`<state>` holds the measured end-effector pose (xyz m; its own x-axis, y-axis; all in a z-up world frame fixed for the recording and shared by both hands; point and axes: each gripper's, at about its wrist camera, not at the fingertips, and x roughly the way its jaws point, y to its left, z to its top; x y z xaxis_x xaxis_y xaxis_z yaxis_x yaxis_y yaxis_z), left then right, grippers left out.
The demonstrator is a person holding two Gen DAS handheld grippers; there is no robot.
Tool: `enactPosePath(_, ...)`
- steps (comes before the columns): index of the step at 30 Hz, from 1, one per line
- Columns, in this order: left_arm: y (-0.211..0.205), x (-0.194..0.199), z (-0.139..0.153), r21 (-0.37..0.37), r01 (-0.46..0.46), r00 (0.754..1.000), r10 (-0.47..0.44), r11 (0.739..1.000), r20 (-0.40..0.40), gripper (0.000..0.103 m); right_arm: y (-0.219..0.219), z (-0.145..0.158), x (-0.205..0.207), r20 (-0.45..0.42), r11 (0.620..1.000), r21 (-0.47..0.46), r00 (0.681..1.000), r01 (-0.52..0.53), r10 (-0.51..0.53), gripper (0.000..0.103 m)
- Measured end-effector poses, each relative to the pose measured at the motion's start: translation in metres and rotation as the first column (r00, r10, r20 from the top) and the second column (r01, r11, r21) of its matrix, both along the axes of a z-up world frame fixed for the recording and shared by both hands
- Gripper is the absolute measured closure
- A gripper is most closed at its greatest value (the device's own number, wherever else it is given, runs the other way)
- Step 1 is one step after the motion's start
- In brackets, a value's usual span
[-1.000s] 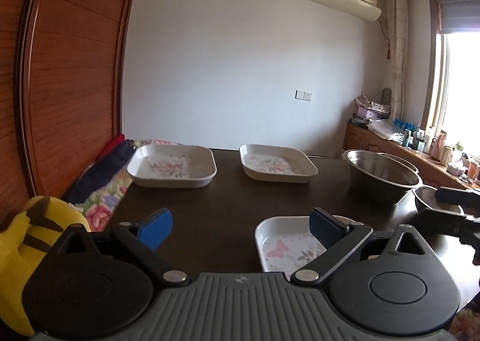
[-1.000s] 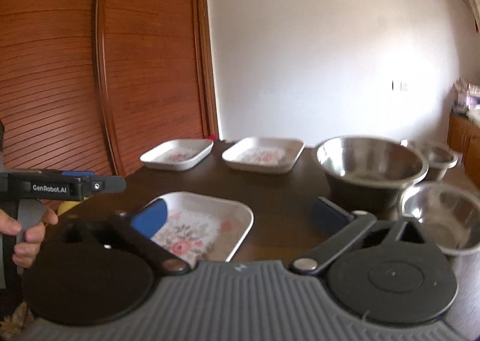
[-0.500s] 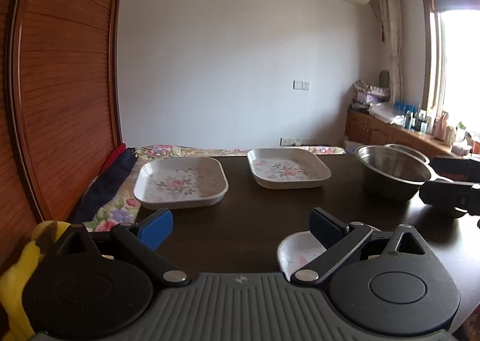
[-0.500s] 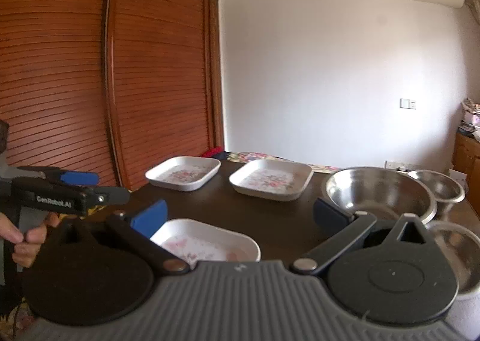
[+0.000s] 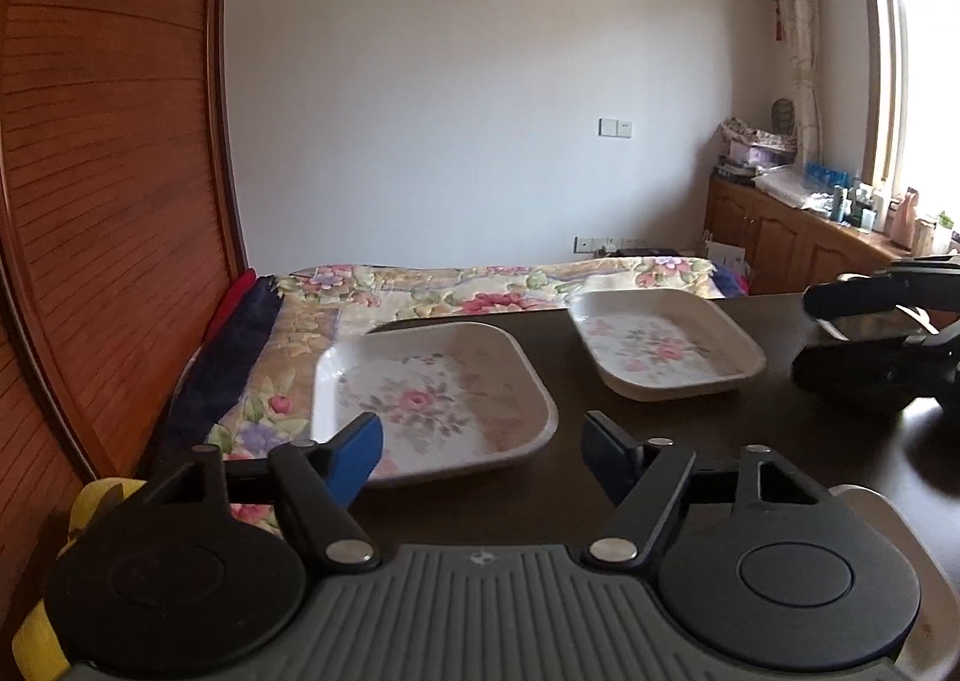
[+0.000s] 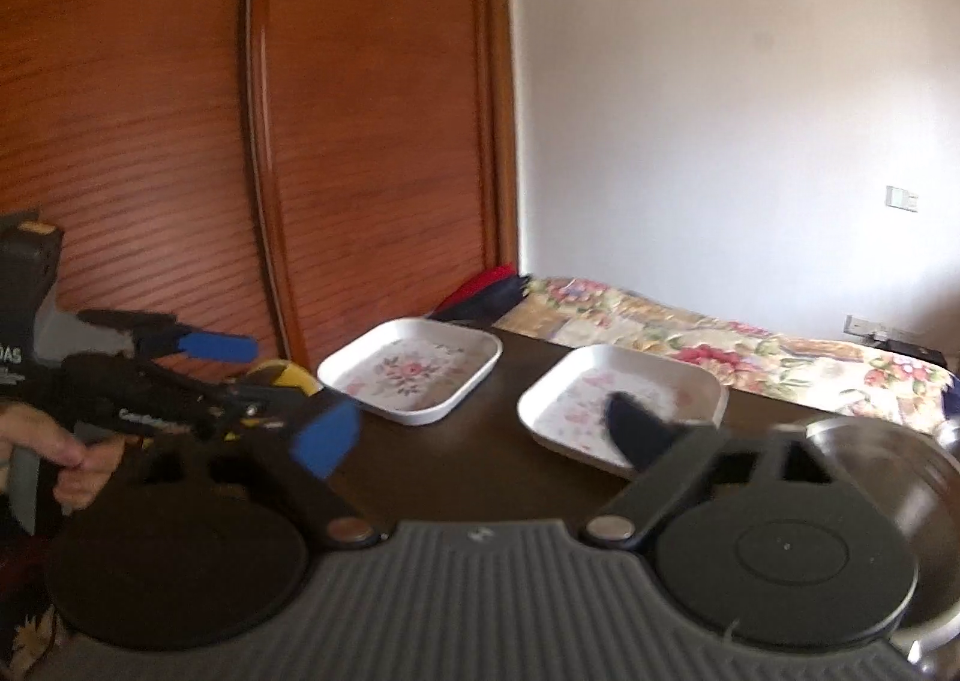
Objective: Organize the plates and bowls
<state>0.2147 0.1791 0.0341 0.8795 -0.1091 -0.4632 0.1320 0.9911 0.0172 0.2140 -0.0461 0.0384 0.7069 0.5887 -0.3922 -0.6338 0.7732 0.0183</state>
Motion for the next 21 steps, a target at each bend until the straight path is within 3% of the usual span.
enactPosePath(7, 0.031, 0.05, -0.006, -0.033, -0.015, 0.998, 0.013, 0.999, -0.06, 0.014, 0.041, -0.003, 0.049, -0.097, 0.996, -0.051, 0.993, -0.073, 0.068, 0.039)
enactPosePath(14, 0.056, 0.083, -0.013, -0.045, -0.026, 0.994, 0.021, 0.999, -0.106, 0.02, 0.069, -0.02, 0.093, -0.195, 0.991, -0.084, 0.977, -0.101, 0.083, 0.049)
enactPosePath(16, 0.062, 0.092, -0.016, -0.045, -0.03, 0.993, 0.024, 0.999, -0.116, 0.02, 0.074, -0.026, 0.102, -0.22, 0.99, -0.084, 0.971, -0.111, 0.09, 0.06)
enactPosePath(21, 0.072, 0.11, -0.026, -0.067, -0.037, 0.988, 0.027, 0.997, -0.153, 0.025, 0.086, -0.039, 0.123, -0.27, 0.99, -0.078, 0.959, -0.114, 0.089, 0.062)
